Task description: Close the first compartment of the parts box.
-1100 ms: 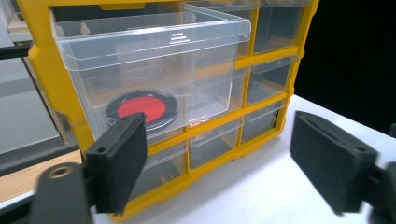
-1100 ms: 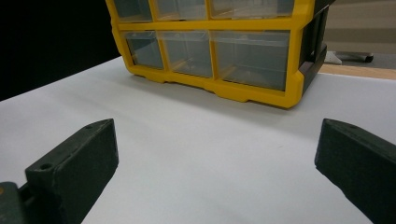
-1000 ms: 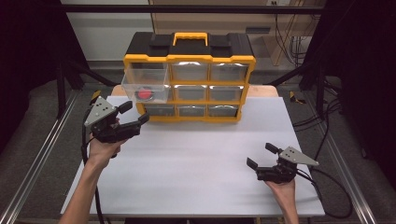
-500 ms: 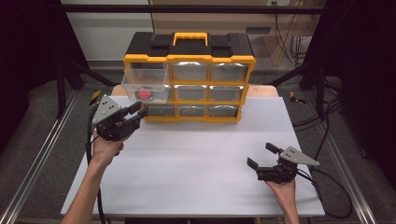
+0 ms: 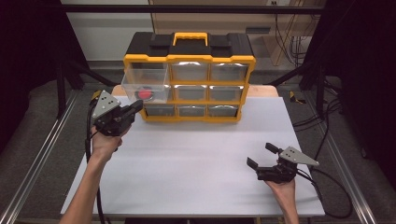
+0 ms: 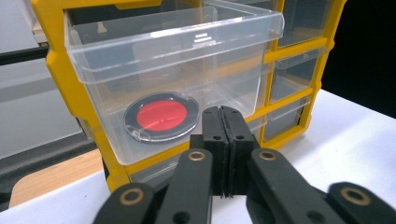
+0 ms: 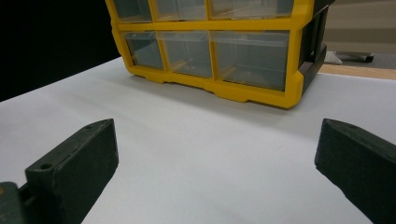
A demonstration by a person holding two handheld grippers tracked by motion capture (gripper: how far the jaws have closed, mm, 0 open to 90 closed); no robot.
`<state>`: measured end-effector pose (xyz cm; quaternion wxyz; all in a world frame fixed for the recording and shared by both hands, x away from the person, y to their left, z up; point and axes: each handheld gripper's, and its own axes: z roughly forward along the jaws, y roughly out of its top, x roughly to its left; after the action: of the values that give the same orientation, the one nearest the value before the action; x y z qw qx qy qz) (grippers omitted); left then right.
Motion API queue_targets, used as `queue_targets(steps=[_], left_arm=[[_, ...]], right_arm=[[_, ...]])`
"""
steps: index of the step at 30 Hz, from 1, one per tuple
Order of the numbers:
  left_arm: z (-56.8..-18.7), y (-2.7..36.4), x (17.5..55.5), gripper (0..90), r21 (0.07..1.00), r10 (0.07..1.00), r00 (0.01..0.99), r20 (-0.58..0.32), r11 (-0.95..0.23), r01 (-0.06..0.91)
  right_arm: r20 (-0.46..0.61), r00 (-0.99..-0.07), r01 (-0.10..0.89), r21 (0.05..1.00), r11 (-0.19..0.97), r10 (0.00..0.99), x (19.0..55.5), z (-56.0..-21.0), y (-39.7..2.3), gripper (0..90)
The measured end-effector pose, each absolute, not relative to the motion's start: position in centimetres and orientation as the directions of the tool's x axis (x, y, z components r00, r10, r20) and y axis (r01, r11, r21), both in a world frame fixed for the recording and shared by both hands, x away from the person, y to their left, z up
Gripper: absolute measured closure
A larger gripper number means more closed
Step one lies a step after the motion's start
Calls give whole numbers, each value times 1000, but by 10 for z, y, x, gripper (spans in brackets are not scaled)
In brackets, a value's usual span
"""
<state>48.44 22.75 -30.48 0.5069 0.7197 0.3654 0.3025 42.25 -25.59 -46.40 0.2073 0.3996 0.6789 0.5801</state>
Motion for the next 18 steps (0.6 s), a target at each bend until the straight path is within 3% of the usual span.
queue_targets(steps=[18], left_arm=[[-302, 220, 503, 891, 946, 834, 545, 92, -243, 212]], right_arm=[[176, -593, 299, 954, 13, 785, 423, -464, -256, 4]])
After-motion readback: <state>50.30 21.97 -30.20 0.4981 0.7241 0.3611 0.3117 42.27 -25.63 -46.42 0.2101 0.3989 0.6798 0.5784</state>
